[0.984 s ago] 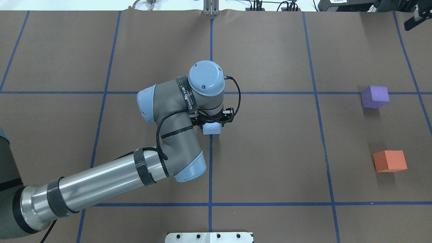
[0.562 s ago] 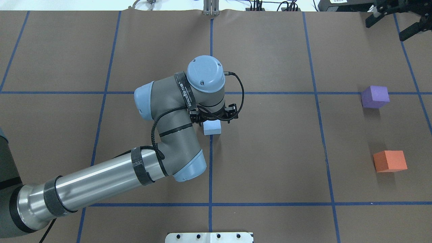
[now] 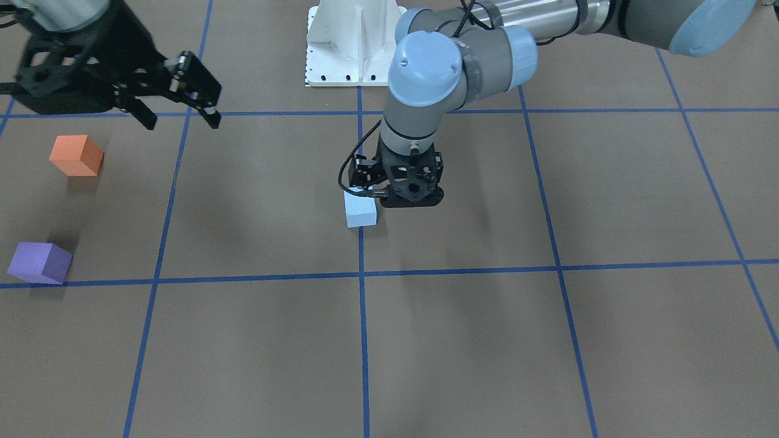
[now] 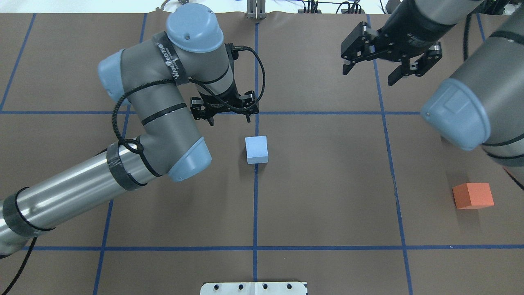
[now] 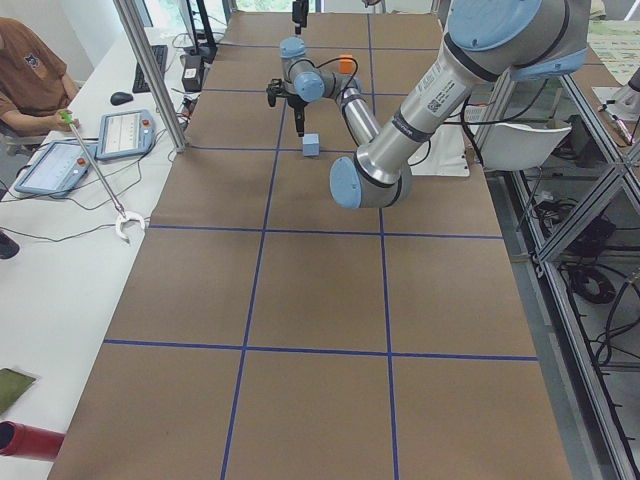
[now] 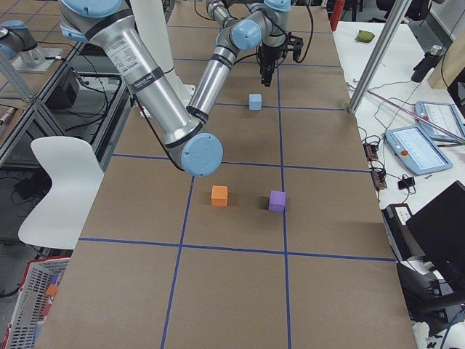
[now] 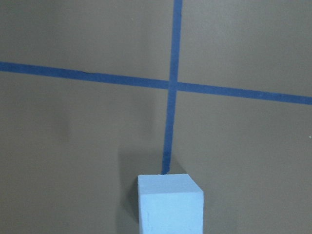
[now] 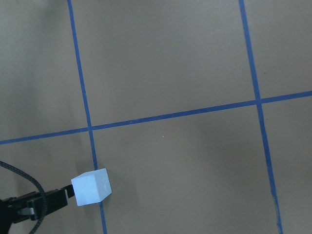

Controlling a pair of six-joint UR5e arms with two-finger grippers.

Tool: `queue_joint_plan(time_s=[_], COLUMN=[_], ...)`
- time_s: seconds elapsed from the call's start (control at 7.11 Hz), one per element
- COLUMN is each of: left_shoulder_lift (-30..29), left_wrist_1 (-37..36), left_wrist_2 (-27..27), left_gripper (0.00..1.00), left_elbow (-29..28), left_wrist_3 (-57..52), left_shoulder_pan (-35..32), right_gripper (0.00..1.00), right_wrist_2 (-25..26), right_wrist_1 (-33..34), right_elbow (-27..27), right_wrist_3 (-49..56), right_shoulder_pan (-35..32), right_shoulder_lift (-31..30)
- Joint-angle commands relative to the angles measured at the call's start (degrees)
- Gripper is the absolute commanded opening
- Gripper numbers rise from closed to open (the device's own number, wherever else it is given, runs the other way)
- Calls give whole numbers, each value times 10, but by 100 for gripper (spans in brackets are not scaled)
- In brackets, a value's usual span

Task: Place blue block between orange and purple blocks
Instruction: 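Set the cube down, open the left gripper while the right arm approaches, then close the right gripper on the light blue cube while the left arm withdraws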

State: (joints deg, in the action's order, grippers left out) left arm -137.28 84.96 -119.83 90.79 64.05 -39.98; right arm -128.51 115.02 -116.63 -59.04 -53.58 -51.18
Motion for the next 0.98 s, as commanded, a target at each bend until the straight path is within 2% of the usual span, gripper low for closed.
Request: queue_joint_plan(time_s=[0.0, 0.14, 0.42, 0.56, 0.7, 0.84], left_shoulder_lift=[108, 159, 267, 314, 321, 323], left_wrist_1=[-18, -16, -14, -12, -12, -13], left_wrist_2=[-1, 2, 4, 5, 6, 20], left_gripper=[100, 100, 100, 100, 100, 100], left_elbow=[80, 119, 219, 247, 247, 239], left_wrist_3=[-92, -133, -154, -160, -161, -171], left_shoulder_pan=[-49, -78, -139, -157, -169, -170], right_gripper=[100, 100, 100, 100, 100, 100], right_wrist_2=[58, 93, 147, 166, 191, 208], right_wrist_1=[-63, -125, -173, -215, -219, -219], right_elbow=[72, 114, 187, 254, 305, 313], right_wrist_3=[-60, -90, -100, -100, -91, -60], right_shoulder_pan=[76, 115, 172, 191, 209, 227], right_shoulder_lift=[53, 62, 79, 104, 128, 126])
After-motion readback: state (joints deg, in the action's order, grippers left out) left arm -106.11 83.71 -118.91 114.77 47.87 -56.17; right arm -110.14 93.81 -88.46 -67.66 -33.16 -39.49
